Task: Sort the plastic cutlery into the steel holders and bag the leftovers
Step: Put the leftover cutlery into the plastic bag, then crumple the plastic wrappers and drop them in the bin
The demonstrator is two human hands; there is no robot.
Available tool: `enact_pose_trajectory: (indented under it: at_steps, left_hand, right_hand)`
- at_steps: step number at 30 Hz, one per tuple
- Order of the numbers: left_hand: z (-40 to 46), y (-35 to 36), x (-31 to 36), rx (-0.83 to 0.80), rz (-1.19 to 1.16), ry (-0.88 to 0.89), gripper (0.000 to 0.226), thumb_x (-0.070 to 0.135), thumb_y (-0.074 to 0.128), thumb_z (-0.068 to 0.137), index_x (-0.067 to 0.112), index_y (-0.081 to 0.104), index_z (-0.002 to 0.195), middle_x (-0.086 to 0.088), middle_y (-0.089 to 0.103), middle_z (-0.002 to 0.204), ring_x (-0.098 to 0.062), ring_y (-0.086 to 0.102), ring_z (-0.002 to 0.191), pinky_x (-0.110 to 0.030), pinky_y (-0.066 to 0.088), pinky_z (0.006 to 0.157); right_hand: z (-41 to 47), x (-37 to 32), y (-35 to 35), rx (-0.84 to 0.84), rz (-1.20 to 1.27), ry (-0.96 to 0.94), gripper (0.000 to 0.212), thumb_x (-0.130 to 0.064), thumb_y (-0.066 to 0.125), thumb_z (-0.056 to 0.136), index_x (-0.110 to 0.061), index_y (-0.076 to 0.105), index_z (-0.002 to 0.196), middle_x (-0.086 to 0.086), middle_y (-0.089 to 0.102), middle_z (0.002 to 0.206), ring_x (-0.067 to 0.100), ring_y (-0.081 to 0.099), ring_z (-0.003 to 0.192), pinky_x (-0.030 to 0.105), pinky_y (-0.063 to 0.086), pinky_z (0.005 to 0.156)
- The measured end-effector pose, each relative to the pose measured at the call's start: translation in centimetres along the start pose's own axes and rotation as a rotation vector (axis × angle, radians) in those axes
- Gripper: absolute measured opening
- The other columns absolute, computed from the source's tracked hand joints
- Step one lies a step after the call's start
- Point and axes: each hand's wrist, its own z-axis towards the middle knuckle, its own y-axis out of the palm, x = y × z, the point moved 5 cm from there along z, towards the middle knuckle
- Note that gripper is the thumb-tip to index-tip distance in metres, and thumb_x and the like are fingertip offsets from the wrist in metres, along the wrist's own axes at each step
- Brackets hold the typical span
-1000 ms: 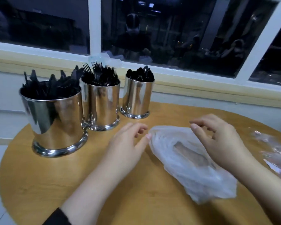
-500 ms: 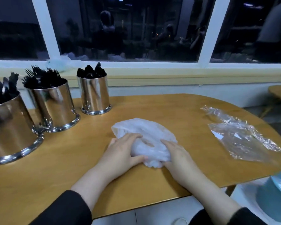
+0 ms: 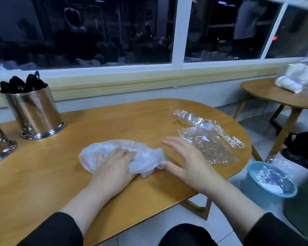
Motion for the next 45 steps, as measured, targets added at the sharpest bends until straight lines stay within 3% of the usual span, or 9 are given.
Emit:
enact_pose_trajectory:
  at_steps: [4,9,13,18,23,26,32,38,45]
  left_hand:
    - [1.7,0.3,3.1,0.06,-0.093,-0.07,0.063,0.065,0.048,0.095,0.038,0.039,0.151,0.016,0.047,0.149,-0.009,0.031,0.146,-0.052,0.023,0.11]
    - [3.8,0.9,5.1,0.136,-0.29,-0.102,0.079,0.073,0.061,0.085,0.046,0.023,0.149,0.015,0.036,0.158,-0.012,0.033,0.147,-0.056,0.037,0.102]
    - [5.1,1.1,6.7,0.043,-0.386,-0.091,0.085,0.078,0.061,0.081,0.048,0.025,0.153,0.015,0.013,0.169,-0.01,0.01,0.157,-0.059,0.027,0.115]
    - [6.8,1.0,9.6,-0.01,-0.529,-0.086,0.104,0.095,0.052,0.065,0.052,0.02,0.154,0.019,0.01,0.17,-0.01,0.01,0.158,-0.06,0.023,0.117]
    - [8.7,2.4,13.8,-0.128,-0.399,-0.032,0.12,0.083,0.068,0.069,0.043,0.004,0.162,0.014,-0.009,0.172,-0.011,-0.002,0.159,-0.061,0.019,0.121]
    - [8.9,3.6,15.8,-0.156,-0.274,0.007,0.121,0.083,0.068,0.069,0.035,0.008,0.162,0.012,-0.008,0.172,-0.012,0.003,0.159,-0.062,0.022,0.118]
    - [8.4,4.3,16.7,-0.135,-0.286,0.066,0.116,0.088,0.068,0.056,0.035,0.025,0.15,0.016,0.004,0.171,-0.015,0.026,0.152,-0.057,0.033,0.108]
    - [7.8,3.9,15.3,-0.02,-0.475,0.035,0.065,0.068,0.056,0.059,0.043,0.054,0.118,0.022,0.056,0.115,-0.009,0.054,0.117,-0.051,0.044,0.096]
    - [7.5,2.1,13.7,0.096,-0.637,-0.017,0.024,0.02,0.069,0.086,0.042,0.059,0.088,0.021,0.061,0.088,-0.014,0.059,0.095,-0.036,0.044,0.078]
  right_hand:
    - [0.2,7.3,-7.0,0.214,-0.175,0.282,0.092,-0.073,0.065,0.072,-0.022,0.049,0.146,0.0,0.044,0.15,0.019,0.038,0.139,0.037,0.03,0.117]
    - [1.7,16.1,-10.1,-0.044,-0.398,0.652,0.149,-0.107,0.039,0.035,-0.031,0.01,0.16,-0.001,0.011,0.168,0.029,0.015,0.154,0.064,0.023,0.119]
    - [2.7,20.0,-8.6,-0.255,-0.24,0.757,0.163,-0.106,0.05,0.031,-0.026,-0.007,0.161,0.006,-0.001,0.171,0.027,0.001,0.157,0.055,0.011,0.125]
    - [2.9,20.4,-5.7,-0.227,-0.284,0.688,0.122,-0.086,0.066,0.062,-0.034,0.013,0.159,0.0,0.024,0.166,0.026,0.021,0.152,0.057,0.015,0.122]
    - [2.7,17.2,-3.5,-0.09,-0.195,0.498,0.065,-0.048,0.064,0.091,-0.03,0.041,0.149,0.0,0.056,0.145,0.025,0.049,0.135,0.048,0.029,0.119]
    - [1.2,16.0,-3.5,-0.014,-0.109,0.456,0.032,-0.026,0.06,0.092,-0.025,0.061,0.124,0.001,0.071,0.115,0.029,0.063,0.109,0.04,0.05,0.093]
    - [-0.7,14.4,-4.0,0.139,0.147,0.527,0.033,-0.022,0.068,0.093,-0.022,0.066,0.126,0.0,0.075,0.109,0.018,0.069,0.097,0.033,0.055,0.083]
    - [-0.2,10.5,-2.6,0.064,0.609,0.507,0.017,-0.003,0.059,0.093,-0.002,0.068,0.078,-0.009,0.05,0.045,0.008,0.041,0.037,0.02,0.031,0.039]
    - [1.8,9.4,-2.3,0.09,0.51,0.342,0.013,-0.015,0.065,0.092,-0.019,0.077,0.091,-0.011,0.072,0.073,0.008,0.064,0.066,0.033,0.053,0.067]
